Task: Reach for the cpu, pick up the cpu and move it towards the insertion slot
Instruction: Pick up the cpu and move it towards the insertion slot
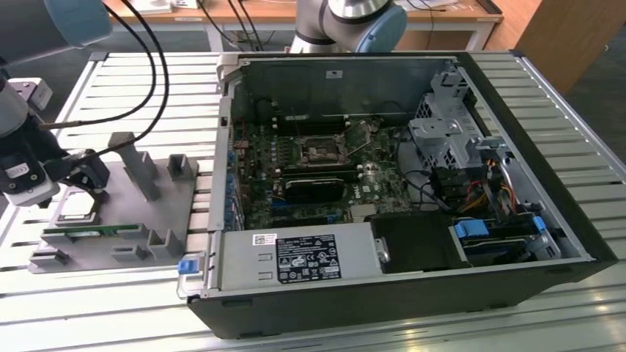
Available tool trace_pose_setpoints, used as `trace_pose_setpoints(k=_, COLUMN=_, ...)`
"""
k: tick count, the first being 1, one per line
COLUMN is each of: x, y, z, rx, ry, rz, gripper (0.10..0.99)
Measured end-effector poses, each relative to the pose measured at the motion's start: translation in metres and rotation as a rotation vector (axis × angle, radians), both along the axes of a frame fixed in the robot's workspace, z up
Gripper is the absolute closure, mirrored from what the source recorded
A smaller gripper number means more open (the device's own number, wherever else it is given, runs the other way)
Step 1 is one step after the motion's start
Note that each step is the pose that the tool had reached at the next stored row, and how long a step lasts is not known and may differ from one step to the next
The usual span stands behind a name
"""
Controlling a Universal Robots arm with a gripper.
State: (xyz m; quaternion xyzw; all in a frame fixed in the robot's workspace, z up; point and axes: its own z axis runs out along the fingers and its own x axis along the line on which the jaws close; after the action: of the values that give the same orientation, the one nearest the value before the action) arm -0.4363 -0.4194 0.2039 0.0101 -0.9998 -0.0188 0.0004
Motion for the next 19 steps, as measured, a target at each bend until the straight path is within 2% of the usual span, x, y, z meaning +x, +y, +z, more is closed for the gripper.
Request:
trace_pose_setpoints(k=4, x=-0.0022, y=0.0031, z=-0.0072, rx=-0.003, ry=-0.0003, rz=0.0, gripper=0.251)
trace_pose_setpoints(k=7, x=-0.0037, y=0.0091, z=-0.0105, rx=-0.004, ry=-0.0002, rz=0.0, gripper=0.251)
trace_pose_setpoints(k=9, x=-0.0054, y=0.0109, z=-0.0124, rx=-0.005, ry=-0.001, rz=0.0, gripper=0.251)
trace_pose_setpoints(k=11, x=-0.0079, y=0.011, z=-0.0143, rx=-0.006, ry=-0.0021, rz=0.0, gripper=0.263)
trace_pose_setpoints(k=12, x=-0.0086, y=0.011, z=-0.0154, rx=-0.007, ry=-0.0026, rz=0.0, gripper=0.333)
trace_pose_setpoints(k=19, x=-0.009, y=0.011, z=-0.0207, rx=-0.011, ry=-0.0031, rz=-0.001, gripper=0.333)
